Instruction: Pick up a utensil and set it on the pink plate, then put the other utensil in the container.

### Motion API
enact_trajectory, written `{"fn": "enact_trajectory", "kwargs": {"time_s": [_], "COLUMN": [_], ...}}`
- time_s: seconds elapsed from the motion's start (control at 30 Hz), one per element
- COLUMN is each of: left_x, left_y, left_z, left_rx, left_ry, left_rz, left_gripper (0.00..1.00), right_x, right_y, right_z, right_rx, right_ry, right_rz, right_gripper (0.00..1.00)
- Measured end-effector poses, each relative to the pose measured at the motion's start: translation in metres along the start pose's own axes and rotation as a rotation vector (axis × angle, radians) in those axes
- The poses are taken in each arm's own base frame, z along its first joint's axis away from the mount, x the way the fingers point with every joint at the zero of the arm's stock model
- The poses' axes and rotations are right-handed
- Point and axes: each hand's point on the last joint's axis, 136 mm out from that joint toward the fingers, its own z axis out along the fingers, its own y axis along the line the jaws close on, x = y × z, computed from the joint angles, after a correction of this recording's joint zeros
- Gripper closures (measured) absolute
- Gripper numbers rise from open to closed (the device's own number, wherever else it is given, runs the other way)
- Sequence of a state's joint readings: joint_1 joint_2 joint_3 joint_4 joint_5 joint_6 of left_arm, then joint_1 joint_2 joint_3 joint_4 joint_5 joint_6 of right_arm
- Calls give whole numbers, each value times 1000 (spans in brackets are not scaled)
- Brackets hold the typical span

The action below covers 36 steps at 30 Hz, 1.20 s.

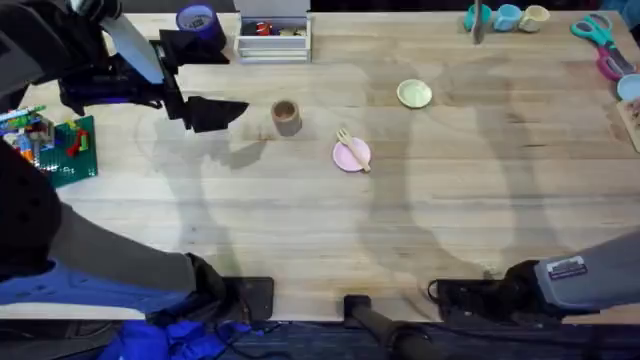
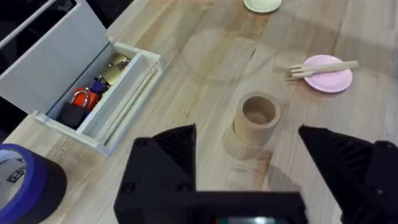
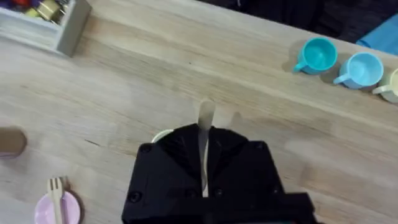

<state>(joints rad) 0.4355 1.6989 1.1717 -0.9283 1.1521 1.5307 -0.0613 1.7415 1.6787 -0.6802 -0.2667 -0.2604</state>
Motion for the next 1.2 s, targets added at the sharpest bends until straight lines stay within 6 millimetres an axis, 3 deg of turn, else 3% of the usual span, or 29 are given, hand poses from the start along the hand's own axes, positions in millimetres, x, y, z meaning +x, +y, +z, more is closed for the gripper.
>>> {"fn": "enact_trajectory", "kwargs": {"time_s": [0.2, 0.47, 0.73, 1.03, 1.2], "left_x": [0, 0, 0, 0, 0], "left_y": [0, 0, 0, 0, 0], "left_z": [0, 0, 0, 0, 0], "left_rx": [0, 0, 0, 0, 0], "left_ry": [0, 0, 0, 0, 0], "left_rz": [0, 0, 0, 0, 0], "left_gripper": [7, 7, 7, 7, 7], "right_x": [-10, 8, 4, 1, -18], "right_y": [5, 17, 31, 68, 97], "right_z": [-19, -43, -56, -31, -27], "right_rx": [0, 17, -1, -125, -234], "right_ry": [-63, -152, -393, -568, -671], "right_rz": [-17, -27, -21, -33, -100], "right_gripper": [964, 964, 964, 964, 964]}}
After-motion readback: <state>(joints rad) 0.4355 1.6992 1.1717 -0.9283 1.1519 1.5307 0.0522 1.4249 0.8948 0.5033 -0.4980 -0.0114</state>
